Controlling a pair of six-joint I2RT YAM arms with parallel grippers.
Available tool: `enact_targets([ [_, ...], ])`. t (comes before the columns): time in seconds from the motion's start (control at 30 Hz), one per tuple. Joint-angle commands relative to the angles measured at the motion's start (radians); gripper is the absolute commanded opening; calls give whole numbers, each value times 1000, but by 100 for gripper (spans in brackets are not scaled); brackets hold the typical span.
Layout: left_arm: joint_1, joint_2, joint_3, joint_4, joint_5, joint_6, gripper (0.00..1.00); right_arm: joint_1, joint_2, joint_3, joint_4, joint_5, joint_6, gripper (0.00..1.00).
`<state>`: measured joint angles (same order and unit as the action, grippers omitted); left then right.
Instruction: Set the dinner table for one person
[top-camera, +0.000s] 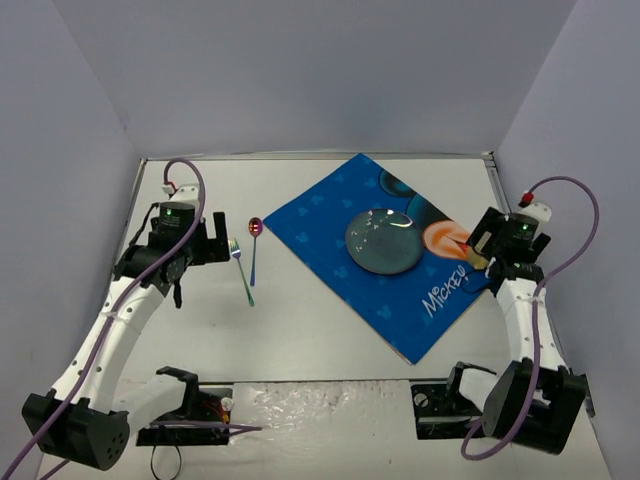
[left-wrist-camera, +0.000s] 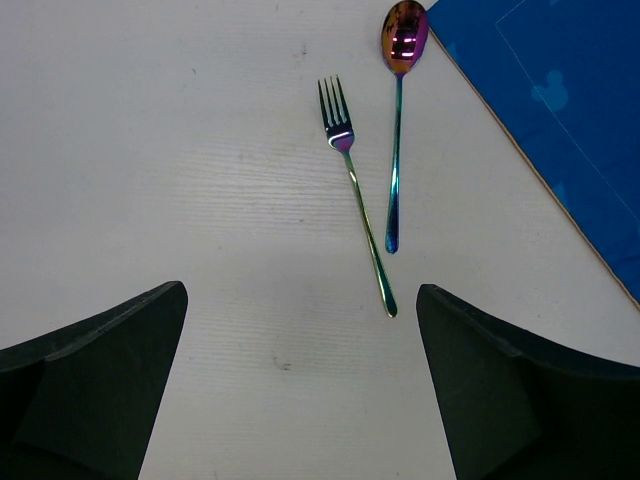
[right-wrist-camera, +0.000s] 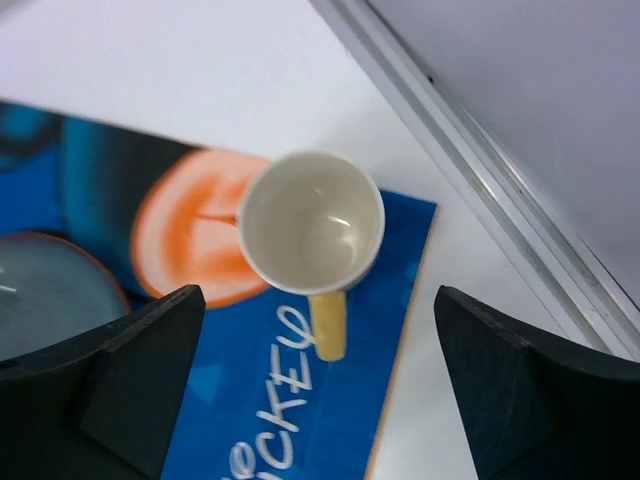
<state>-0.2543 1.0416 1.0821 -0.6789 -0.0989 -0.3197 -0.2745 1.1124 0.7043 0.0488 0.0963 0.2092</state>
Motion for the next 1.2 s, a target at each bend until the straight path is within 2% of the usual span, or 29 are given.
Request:
enact_targets([
  [0.0,3,48,15,44,-21,-25,97,3,-127,154,-44,-1,92,99],
  [0.3,41,214,14,66,-3,-161,97,67,-142,253,-60,-295,153,100],
  [0.47,30,325,7,138,28,-270,94,177,-156,255,-59,-335,144,100],
  [0.7,-43,496,29,218,-62,-371,74,252,-201,211,-58,-375,134,100],
  [0.83,-50,585,63,238,-76,-397,68,286,-225,197,-58,-375,121,100],
  [1.17,-50,684,75,250,-88,-404,46,332,-267,161,-59,-356,100,100],
])
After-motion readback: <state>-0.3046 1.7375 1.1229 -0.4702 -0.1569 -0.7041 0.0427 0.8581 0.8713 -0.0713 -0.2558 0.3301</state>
